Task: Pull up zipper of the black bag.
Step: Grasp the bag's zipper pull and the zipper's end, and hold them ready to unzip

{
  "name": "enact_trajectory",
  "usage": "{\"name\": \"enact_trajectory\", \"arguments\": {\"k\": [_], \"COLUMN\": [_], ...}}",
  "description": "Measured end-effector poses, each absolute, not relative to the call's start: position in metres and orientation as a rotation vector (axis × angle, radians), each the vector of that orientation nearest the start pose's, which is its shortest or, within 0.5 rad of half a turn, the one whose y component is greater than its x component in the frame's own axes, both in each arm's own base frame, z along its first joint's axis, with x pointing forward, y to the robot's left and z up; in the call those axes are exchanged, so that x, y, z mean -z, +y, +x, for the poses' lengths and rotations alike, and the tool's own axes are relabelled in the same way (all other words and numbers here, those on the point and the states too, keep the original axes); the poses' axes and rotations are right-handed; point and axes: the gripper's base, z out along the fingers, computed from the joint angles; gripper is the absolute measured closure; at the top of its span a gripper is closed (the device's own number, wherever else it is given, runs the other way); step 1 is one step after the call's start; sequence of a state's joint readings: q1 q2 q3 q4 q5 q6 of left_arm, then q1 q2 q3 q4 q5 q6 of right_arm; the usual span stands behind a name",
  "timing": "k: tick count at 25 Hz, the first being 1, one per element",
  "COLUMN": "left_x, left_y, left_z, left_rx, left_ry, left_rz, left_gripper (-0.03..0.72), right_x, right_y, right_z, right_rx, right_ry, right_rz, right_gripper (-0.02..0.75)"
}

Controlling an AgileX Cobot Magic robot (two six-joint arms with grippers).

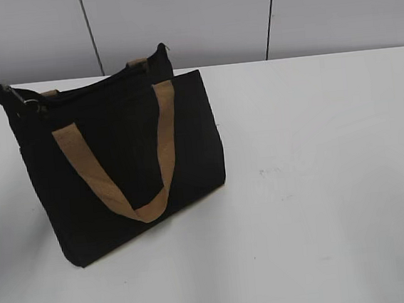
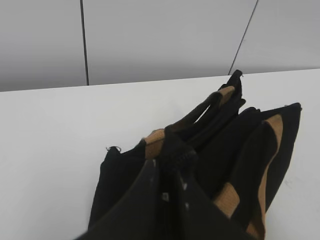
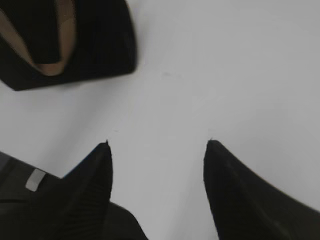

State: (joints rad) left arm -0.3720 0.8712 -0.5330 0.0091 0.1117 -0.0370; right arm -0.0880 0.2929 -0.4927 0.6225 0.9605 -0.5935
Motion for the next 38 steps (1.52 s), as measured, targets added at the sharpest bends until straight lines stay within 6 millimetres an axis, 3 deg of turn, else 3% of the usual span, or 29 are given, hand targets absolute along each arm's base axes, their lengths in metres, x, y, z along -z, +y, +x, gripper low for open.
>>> {"name": "enact_trajectory", "arguments": {"k": [6,13,22,28,32,38], "left_x": [-0.291,-0.291,-0.291,-0.290,-0.290,-0.289], "left_y": [-0.066,-0.066,-0.066,-0.066,-0.066,-0.065], "left_z": [0.169,0.169,0.169,0.169,0.168,0.168], "left_rx": [0.265,0.265,0.272,0.264,0.262,0.262], "left_ry": [1.914,1.913,1.915,1.925,1.934,1.937], "left_rz": [0.332,0.332,0.324,0.334,0.335,0.336], "left_gripper": [0.664,0.664,0.664,0.664,0.664,0.664], "right_x": [-0.310,-0.315,-0.306,-0.301,-0.293,-0.278], "right_y": [0.058,0.087,0.176,0.232,0.266,0.307], "right_z": [0.088,0.163,0.245,0.292,0.313,0.326], "right_rx": [-0.576,-0.691,-0.781,-0.774,-0.768,-0.744], "right_ry": [1.880,1.859,1.714,1.595,1.529,1.452], "right_rz": [-0.621,-0.957,-1.381,-1.495,-1.551,-1.660], "right_gripper": [0.283,0.283,0.330,0.376,0.409,0.445]}}
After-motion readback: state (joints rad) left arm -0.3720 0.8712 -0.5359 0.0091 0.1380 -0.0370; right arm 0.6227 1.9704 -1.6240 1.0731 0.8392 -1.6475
